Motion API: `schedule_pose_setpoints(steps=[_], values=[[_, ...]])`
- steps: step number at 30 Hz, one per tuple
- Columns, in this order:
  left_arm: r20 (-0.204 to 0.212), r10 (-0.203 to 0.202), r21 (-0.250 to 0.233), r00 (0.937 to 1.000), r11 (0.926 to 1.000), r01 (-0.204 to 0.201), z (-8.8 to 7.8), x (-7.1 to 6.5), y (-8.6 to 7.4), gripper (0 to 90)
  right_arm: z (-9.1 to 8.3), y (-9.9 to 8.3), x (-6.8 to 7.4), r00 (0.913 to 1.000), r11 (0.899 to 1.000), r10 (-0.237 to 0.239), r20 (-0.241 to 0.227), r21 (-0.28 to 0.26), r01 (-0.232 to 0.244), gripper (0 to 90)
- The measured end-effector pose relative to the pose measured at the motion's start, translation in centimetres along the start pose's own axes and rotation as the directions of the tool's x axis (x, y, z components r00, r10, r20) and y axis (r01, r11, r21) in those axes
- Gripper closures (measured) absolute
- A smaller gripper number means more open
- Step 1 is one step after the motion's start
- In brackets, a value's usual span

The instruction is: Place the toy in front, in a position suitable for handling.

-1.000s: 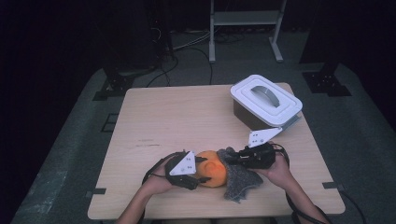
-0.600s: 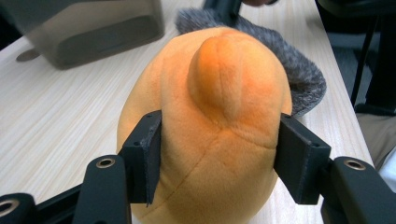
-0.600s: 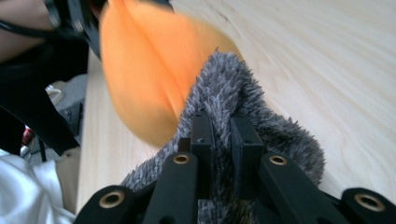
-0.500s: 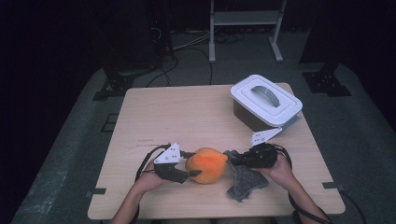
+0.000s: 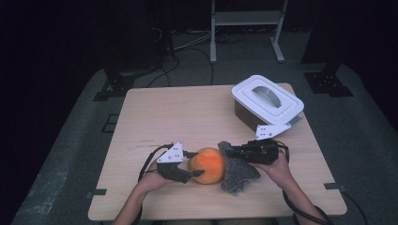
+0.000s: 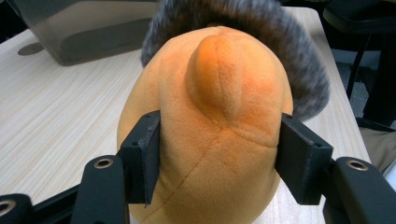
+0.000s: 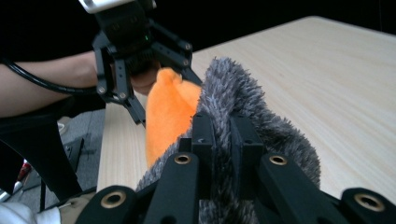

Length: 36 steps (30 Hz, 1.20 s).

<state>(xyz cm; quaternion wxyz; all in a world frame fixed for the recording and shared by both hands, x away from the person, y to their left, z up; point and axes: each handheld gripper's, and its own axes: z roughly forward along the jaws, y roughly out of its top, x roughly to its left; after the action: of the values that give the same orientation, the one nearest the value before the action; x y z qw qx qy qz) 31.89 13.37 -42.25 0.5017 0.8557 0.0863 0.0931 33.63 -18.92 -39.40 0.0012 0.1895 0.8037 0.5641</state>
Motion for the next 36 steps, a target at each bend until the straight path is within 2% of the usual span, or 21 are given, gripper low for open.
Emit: schedule_pose_setpoints(steps=[2,4,7,12,15,17,20,21,23,25,27,29,31,34,36], values=[[-0.001,-0.007,0.002,1.0,1.0,0.007,-0.1,0.1,-0.1,38.3,0.7,-0.4,-0.2,0.9999,0.999,0.002,0.012,0.044,-0.003,81.0],[-0.004,-0.011,0.005,0.9999,0.9999,0.011,-0.2,0.2,-0.2,38.3,1.0,-0.8,-0.6,0.9995,0.999,0.031,-0.001,0.045,-0.031,81.1],[-0.008,-0.029,0.005,0.9996,0.9996,0.029,-0.3,0.4,-0.3,38.5,1.0,-1.1,-0.9,0.9989,0.998,0.047,0.006,0.049,-0.047,81.0],[-0.01,-0.067,-0.005,0.9977,0.9978,0.067,-0.8,0.9,-0.7,38.4,1.1,-1.7,-1.0,0.9981,0.995,0.06,0.014,0.083,-0.061,80.9],[-0.011,-0.083,-0.012,0.9964,0.9965,0.083,-0.9,1.1,-0.9,38.3,1.4,-2.1,-1.1,0.9977,0.989,0.066,0.016,0.135,-0.068,80.6],[-0.012,-0.09,-0.011,0.9959,0.9959,0.09,-0.9,1.2,-0.9,38.3,1.4,-2.1,-1.0,0.9981,0.986,0.052,0.032,0.155,-0.056,80.6],[-0.015,-0.097,-0.014,0.9952,0.9952,0.097,-0.9,1.2,-0.8,38.5,0.7,-1.5,-0.8,0.9983,0.992,0.032,0.049,0.116,-0.037,80.9],[-0.012,-0.105,-0.017,0.9944,0.9944,0.105,-0.8,1.3,-0.8,38.6,0.3,-1.1,-0.6,0.9987,0.996,0.032,0.04,0.077,-0.035,81.1],[-0.011,-0.101,-0.018,0.9948,0.9947,0.101,-0.6,1.1,-0.6,38.6,-0.1,-0.4,-0.2,0.9994,0.999,0.022,0.028,0.033,-0.023,81.1],[-0.011,-0.089,-0.016,0.996,0.9959,0.089,-0.2,0.8,-0.2,38.7,-0.1,0.1,0.3,0.9998,1.0,0.009,0.017,0.011,-0.01,81.1],[-0.018,-0.084,-0.015,0.9963,0.9963,0.084,0.0,0.6,0.1,39.0,0.4,0.0,0.3,0.9998,0.999,-0.001,0.02,0.036,0.0,81.0],[-0.02,-0.09,-0.018,0.9957,0.9958,0.09,0.1,0.6,0.1,39.5,1.1,-0.6,0.1,0.9997,0.997,0.01,0.022,0.073,-0.012,81.0],[-0.024,-0.099,-0.022,0.9948,0.9949,0.099,0.0,0.7,0.1,39.6,1.3,-0.8,-0.1,0.9996,0.996,0.023,0.016,0.081,-0.025,81.1],[-0.034,-0.132,-0.039,0.9907,0.9907,0.13,-0.5,1.1,0.1,40.2,1.1,-1.0,-0.6,0.9986,0.995,0.028,0.045,0.098,-0.032,81.1],[-0.035,-0.139,-0.045,0.9897,0.9895,0.137,-0.7,1.1,0.1,40.5,1.0,-1.1,-0.5,0.9977,0.993,0.012,0.067,0.12,-0.02,81.1]])
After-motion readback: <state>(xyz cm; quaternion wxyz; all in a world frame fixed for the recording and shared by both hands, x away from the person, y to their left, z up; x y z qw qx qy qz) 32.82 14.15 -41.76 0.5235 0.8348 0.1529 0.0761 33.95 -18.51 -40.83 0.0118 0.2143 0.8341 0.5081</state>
